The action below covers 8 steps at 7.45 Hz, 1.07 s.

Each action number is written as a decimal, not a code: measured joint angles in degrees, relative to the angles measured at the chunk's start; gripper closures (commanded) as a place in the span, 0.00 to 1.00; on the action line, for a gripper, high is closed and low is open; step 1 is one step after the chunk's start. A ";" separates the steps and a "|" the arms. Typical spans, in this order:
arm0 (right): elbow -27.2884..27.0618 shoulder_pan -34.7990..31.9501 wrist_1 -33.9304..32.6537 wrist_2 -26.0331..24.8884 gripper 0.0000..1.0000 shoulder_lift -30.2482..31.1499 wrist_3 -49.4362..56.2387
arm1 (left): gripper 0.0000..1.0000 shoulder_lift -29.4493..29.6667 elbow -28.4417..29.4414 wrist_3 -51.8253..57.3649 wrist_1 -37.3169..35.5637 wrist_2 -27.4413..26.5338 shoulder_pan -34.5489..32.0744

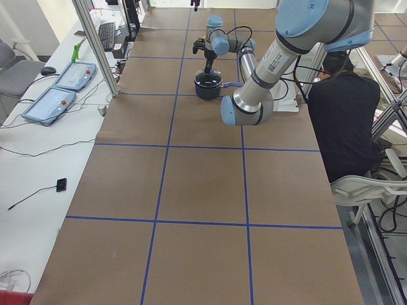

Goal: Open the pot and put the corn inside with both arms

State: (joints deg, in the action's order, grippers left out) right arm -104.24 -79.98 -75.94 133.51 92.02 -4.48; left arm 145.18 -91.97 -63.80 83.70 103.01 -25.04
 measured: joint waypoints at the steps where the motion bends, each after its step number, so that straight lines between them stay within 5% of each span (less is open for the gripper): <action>1: 0.00 0.00 0.00 0.00 0.00 0.00 0.00 | 0.94 -0.33 -1.84 0.52 -0.35 0.24 -0.62; 3: 0.00 0.00 0.00 0.00 0.00 -0.02 -0.01 | 0.95 -5.08 -6.86 5.33 -0.75 2.70 -3.89; 8: -0.08 0.00 0.00 0.00 0.00 0.05 -0.09 | 0.95 -36.10 -24.62 40.88 0.13 16.48 -22.59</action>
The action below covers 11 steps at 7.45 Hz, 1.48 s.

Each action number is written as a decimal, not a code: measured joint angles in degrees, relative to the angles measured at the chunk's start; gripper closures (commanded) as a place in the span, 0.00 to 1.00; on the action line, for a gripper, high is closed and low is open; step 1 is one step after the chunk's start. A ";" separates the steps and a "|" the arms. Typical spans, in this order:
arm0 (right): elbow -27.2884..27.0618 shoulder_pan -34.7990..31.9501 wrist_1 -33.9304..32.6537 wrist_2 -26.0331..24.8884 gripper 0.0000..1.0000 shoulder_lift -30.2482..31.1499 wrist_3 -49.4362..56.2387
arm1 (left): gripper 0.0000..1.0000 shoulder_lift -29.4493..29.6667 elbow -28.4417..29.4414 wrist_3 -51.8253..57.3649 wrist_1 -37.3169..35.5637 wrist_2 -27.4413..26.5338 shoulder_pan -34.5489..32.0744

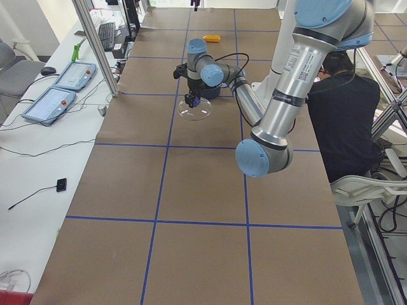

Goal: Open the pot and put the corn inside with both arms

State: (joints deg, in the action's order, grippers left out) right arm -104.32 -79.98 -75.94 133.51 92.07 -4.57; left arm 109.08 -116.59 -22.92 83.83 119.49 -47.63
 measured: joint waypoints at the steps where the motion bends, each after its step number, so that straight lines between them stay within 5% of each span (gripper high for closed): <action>1: -0.01 0.00 0.00 0.00 0.00 0.02 0.00 | 0.94 -5.84 -1.42 7.72 0.52 2.20 -3.49; 4: -0.04 0.00 0.19 0.02 0.00 0.19 0.00 | 0.94 -21.57 -1.19 18.33 11.73 5.45 -7.76; 9: 0.08 0.00 0.87 0.00 0.00 0.53 0.00 | 0.93 -26.18 15.30 8.54 41.21 4.89 -6.23; 10: 0.08 0.00 0.88 0.00 0.00 0.57 0.00 | 0.84 -26.17 16.96 7.92 43.15 4.30 -5.60; 11: 0.08 0.00 0.88 0.00 0.00 0.61 -0.02 | 0.56 -26.15 17.75 7.65 43.86 3.82 -5.10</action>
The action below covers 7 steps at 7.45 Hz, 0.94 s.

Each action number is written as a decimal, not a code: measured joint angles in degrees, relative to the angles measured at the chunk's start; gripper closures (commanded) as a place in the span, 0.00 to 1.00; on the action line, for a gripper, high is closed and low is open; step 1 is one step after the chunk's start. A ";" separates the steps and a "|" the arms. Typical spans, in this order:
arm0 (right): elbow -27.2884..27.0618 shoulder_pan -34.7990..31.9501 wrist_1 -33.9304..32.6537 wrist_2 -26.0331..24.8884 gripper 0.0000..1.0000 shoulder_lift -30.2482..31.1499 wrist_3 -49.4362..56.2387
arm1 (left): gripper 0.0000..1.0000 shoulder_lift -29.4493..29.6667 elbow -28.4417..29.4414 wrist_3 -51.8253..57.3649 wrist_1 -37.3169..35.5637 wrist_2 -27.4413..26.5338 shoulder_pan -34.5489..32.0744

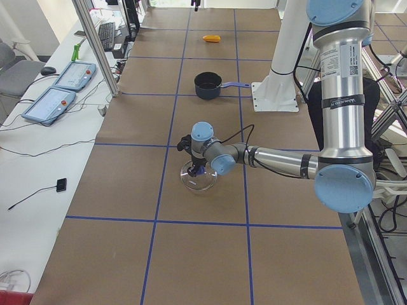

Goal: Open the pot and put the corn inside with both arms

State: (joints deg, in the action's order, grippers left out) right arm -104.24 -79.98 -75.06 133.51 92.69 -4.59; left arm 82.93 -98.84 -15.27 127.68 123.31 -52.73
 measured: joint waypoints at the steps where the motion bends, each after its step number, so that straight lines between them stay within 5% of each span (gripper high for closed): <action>1: 0.00 0.00 0.00 0.00 0.00 0.02 -0.04 | 0.02 0.05 0.50 -0.05 0.26 -0.32 0.33; 7: -0.08 0.08 0.00 0.00 0.00 0.06 -0.15 | 0.01 0.87 0.49 -0.22 -1.72 0.98 -2.68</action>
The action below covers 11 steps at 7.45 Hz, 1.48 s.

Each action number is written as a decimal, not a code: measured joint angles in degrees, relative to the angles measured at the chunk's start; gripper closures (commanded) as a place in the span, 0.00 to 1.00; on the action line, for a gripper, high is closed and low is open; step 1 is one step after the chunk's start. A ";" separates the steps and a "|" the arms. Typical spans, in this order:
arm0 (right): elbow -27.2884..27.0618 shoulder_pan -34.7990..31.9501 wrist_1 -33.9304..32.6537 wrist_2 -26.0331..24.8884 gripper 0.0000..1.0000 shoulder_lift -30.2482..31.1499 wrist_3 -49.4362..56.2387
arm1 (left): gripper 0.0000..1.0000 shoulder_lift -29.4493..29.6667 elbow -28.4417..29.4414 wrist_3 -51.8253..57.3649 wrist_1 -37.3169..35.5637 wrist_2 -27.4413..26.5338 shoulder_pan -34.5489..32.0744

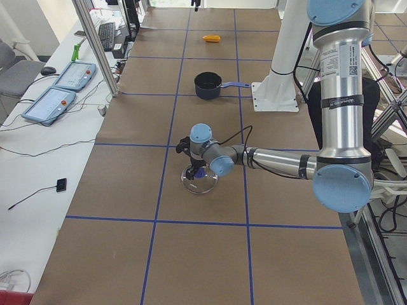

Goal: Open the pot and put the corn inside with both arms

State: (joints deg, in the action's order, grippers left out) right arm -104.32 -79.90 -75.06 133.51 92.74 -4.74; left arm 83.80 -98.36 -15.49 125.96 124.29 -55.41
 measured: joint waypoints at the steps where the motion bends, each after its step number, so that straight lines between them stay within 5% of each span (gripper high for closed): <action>1: 0.00 -0.01 0.00 0.00 0.00 0.03 0.00 | 0.01 0.50 -1.10 0.30 -3.71 2.47 -5.23; 3: -0.11 -0.03 0.10 0.05 0.00 0.05 -0.77 | 0.01 -0.98 -3.65 4.17 -10.39 8.79 -16.06; 6: -1.08 0.61 1.87 0.29 0.00 0.03 -6.48 | 0.01 -5.92 -3.36 12.30 -19.39 10.78 -30.89; 8: -3.88 4.22 3.02 -1.30 0.00 1.60 -14.65 | 0.01 -5.68 -4.00 15.50 -24.83 10.82 -35.27; 11: -10.16 14.44 8.89 -10.44 0.00 11.01 -27.42 | 0.01 -5.82 -6.91 16.08 -28.91 10.95 -36.05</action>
State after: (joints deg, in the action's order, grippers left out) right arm -114.48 -65.46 -66.16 123.07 103.75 -32.16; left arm 77.98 -105.27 0.59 97.06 135.23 -91.46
